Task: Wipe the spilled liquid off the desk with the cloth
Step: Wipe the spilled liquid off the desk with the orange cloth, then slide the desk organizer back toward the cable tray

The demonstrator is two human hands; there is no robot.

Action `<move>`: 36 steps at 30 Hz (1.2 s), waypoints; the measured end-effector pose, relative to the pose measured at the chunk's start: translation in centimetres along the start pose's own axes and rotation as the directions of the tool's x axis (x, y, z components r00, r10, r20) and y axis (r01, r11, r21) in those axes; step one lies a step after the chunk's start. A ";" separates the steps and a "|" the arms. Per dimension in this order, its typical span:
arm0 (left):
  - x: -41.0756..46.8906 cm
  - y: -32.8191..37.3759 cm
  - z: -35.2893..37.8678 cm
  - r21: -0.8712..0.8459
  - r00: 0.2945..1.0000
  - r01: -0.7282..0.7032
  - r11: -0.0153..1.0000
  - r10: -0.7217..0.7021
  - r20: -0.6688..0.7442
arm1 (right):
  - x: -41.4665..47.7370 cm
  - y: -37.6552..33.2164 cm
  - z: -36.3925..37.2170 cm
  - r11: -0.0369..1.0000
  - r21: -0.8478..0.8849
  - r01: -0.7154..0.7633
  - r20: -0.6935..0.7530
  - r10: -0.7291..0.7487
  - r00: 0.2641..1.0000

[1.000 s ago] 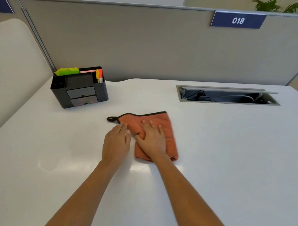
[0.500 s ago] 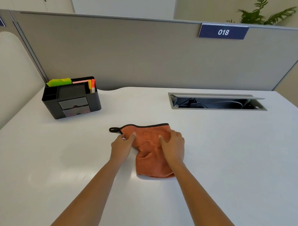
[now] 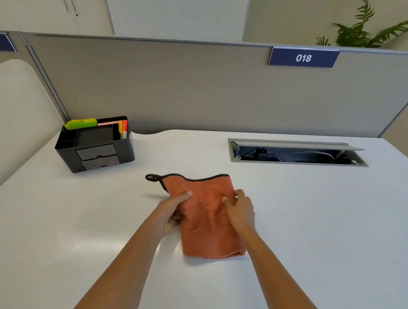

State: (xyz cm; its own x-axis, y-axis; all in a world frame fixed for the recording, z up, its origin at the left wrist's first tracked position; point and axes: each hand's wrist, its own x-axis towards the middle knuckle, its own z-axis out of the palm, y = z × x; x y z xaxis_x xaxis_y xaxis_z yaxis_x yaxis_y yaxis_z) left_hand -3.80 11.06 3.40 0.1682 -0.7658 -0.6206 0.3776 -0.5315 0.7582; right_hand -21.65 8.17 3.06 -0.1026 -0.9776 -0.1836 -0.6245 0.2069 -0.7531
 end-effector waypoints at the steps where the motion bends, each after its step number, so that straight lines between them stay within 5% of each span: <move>1: 0.0 0.0 0.4 -0.014 1.000 -0.024 1.000 0.024 0.011 | 0.2 0.1 -0.5 1.000 -0.003 0.022 -0.024 -0.022 0.999; 5: -0.3 0.8 2.6 0.196 0.991 -0.131 0.972 0.136 -0.012 | 1.1 1.1 -3.0 0.996 -0.059 0.073 -0.095 -0.078 0.992; 11: -0.3 0.9 4.0 0.698 0.892 -0.203 0.687 0.423 -0.158 | 1.8 3.0 -5.0 0.961 -0.276 0.030 -0.117 -0.064 0.991; 15: 0.1 0.7 3.4 0.773 0.882 -0.143 0.618 0.434 -0.183 | 1.9 3.1 -5.0 0.938 -0.347 0.010 -0.116 -0.054 0.992; 20: 0.7 1.2 1.4 0.826 0.832 -0.153 0.543 0.522 -0.189 | 2.8 0.6 -4.3 0.861 -0.497 0.108 -0.193 -0.231 0.954; 26: 1.5 5.5 -3.8 0.849 0.699 -0.118 0.515 0.650 -0.297 | 4.5 -6.3 -1.1 0.917 -0.297 0.267 -0.063 -0.298 0.953; 30: 2.4 9.6 -9.3 0.866 0.588 -0.063 0.496 0.720 -0.369 | 5.9 -12.5 3.1 0.969 -0.048 0.242 0.072 -0.238 0.969; 36: 4.1 14.6 -16.7 0.868 0.385 -0.060 0.492 0.814 -0.435 | 7.7 -21.0 10.6 0.958 0.017 0.286 0.172 -0.285 0.943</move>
State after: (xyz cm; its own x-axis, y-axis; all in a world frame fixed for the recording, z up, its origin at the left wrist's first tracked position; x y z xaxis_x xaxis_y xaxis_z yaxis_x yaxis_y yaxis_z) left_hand 17.63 6.18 8.61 0.7682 -0.5699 0.2916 -0.6148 -0.5298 0.5842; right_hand -1.12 -3.33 10.77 0.2142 -0.9745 -0.0673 -0.6147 -0.0809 -0.7846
